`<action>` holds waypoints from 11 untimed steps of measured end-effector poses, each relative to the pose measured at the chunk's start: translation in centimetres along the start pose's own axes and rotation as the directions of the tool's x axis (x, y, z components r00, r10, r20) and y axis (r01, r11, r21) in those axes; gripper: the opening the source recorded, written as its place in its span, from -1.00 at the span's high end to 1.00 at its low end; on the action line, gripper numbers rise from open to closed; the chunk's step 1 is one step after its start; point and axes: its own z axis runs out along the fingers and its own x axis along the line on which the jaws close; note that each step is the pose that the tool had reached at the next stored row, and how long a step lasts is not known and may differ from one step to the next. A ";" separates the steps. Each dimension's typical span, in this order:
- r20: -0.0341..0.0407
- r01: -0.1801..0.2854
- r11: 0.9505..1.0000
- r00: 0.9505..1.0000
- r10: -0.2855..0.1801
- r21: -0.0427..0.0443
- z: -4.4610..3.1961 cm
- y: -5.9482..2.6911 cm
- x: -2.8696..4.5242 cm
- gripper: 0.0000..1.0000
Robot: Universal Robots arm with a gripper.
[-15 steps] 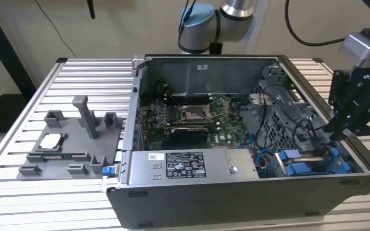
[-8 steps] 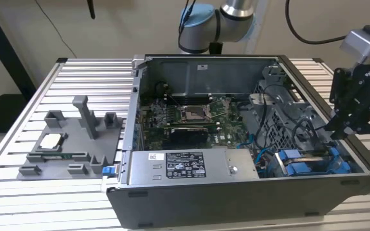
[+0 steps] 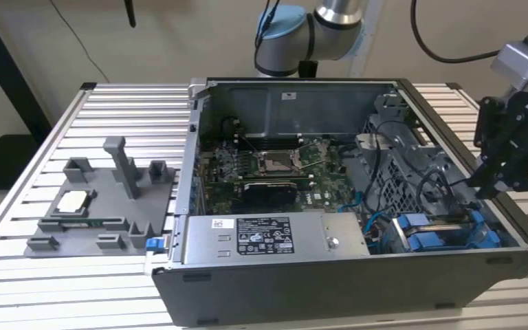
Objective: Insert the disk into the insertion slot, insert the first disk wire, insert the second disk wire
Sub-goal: 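Insert the second disk wire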
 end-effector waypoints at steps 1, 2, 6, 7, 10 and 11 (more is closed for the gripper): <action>0.000 0.000 1.000 1.000 0.000 0.000 0.00 -0.11 0.00 0.47; 0.000 0.000 1.000 1.000 0.000 0.000 -0.01 -0.21 0.01 0.47; 0.000 0.000 1.000 1.000 0.000 -0.001 -0.04 -0.65 0.02 0.47; 0.000 0.000 1.000 1.000 0.000 -0.002 -0.04 -0.74 0.02 0.47; 0.000 0.000 1.000 1.000 0.000 -0.002 -0.06 -0.98 0.03 0.47; 0.000 0.000 1.000 1.000 0.000 -0.002 -0.06 -1.05 0.02 0.47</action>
